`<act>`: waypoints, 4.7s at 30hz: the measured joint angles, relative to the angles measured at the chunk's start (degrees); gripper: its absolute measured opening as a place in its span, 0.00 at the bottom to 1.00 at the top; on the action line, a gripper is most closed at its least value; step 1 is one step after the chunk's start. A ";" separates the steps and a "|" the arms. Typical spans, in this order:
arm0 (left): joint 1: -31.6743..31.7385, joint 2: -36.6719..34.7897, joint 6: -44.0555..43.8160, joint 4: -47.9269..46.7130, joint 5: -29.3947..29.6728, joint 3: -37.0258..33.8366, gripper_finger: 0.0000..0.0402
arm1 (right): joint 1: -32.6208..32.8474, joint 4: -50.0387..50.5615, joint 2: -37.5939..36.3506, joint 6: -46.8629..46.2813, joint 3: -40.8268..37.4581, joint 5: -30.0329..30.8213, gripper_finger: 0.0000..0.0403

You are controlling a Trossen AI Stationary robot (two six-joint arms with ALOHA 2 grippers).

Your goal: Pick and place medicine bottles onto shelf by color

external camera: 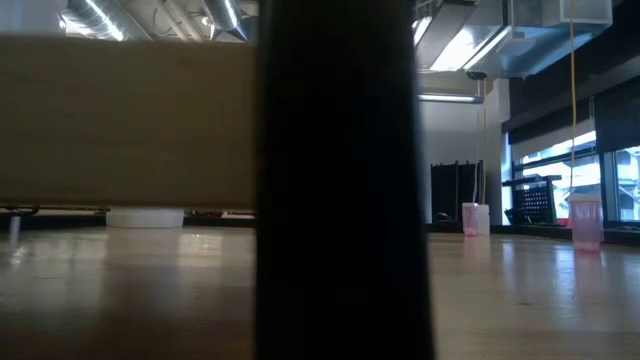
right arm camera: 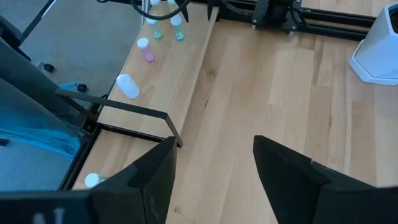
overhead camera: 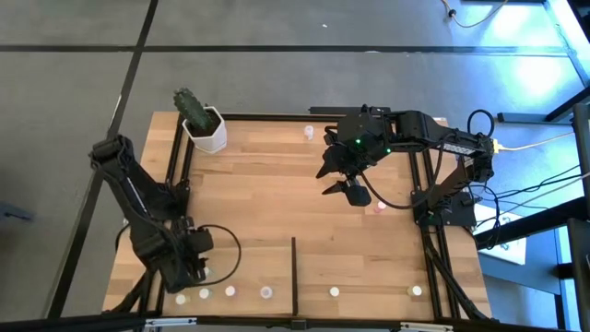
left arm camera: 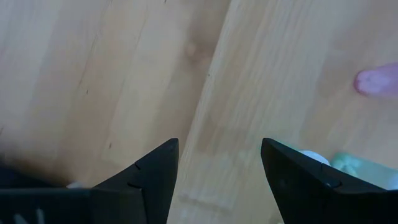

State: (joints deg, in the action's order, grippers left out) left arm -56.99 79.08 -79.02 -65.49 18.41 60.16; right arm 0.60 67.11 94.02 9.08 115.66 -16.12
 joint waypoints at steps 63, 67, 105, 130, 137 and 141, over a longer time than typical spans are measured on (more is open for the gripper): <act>-0.02 0.86 3.30 4.75 -3.30 -2.86 0.55 | 0.00 0.00 0.00 0.02 0.00 0.02 0.54; -0.02 0.84 3.13 4.42 -3.30 -2.86 0.55 | 0.00 0.00 0.00 0.02 0.00 0.02 0.54; 3.38 -4.54 -1.81 -7.96 7.33 2.80 0.55 | 0.02 0.00 0.00 0.00 0.00 0.00 0.54; 9.79 -4.58 -1.95 -2.25 16.98 2.82 0.55 | 10.25 5.99 0.00 -1.89 -0.04 5.43 0.54; 9.59 -4.58 -1.57 -1.07 17.53 2.82 0.55 | 19.92 6.61 0.00 -13.54 -0.04 15.37 0.54; 9.17 -4.56 -1.42 -1.13 17.55 2.82 0.55 | 22.07 10.43 0.00 -23.60 -0.04 24.82 0.54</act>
State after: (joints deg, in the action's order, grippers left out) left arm -47.82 74.52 -80.44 -66.62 35.97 62.98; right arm 22.67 77.54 94.02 -14.52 115.61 8.70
